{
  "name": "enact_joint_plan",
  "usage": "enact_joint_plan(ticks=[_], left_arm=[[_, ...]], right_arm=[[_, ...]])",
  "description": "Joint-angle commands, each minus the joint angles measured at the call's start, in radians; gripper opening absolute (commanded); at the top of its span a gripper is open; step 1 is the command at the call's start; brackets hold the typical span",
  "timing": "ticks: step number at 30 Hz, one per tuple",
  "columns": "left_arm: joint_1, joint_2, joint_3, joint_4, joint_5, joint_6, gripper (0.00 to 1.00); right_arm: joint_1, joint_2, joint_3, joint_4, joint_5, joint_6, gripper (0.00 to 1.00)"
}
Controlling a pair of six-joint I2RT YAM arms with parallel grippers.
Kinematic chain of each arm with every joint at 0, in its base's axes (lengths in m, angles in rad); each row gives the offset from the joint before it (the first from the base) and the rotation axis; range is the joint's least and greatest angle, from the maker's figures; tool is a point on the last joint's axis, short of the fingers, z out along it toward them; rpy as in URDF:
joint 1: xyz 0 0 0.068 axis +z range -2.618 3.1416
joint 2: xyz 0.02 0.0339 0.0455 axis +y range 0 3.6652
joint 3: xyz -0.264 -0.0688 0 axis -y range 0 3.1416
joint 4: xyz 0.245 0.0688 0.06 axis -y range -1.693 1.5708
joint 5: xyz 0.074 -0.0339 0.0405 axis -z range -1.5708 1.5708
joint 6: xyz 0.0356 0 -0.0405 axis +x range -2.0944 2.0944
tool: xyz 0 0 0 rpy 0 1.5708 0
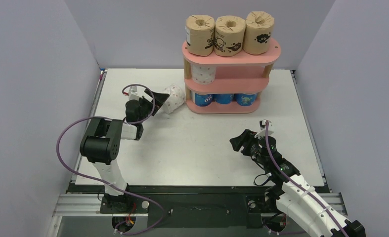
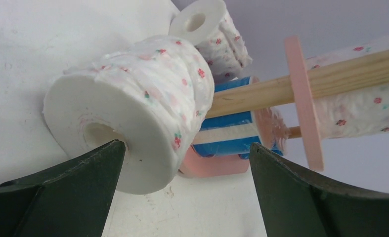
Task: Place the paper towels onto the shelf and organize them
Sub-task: Pick up the paper towel from the center of the board.
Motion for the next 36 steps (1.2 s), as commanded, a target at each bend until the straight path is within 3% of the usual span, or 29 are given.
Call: enact_joint_plan(ticks=[1, 31, 36], left_arm=[[0.019, -0.057, 0.012, 0.090, -0.043, -0.060, 0.96], [0.010, 0.085, 0.070, 0.084, -0.019, -0.149, 0.99], [0.004, 0.122, 0.100, 0.105, -0.017, -0.167, 0.87]], right_arm=[[-0.005, -0.008, 0.016, 0.033, 0.003, -0.002, 0.61], [-0.007, 0.029, 0.013, 0.056, 0.009, -0.017, 0.61], [-0.006, 0.035, 0.017, 0.057, 0.014, -0.019, 0.61]])
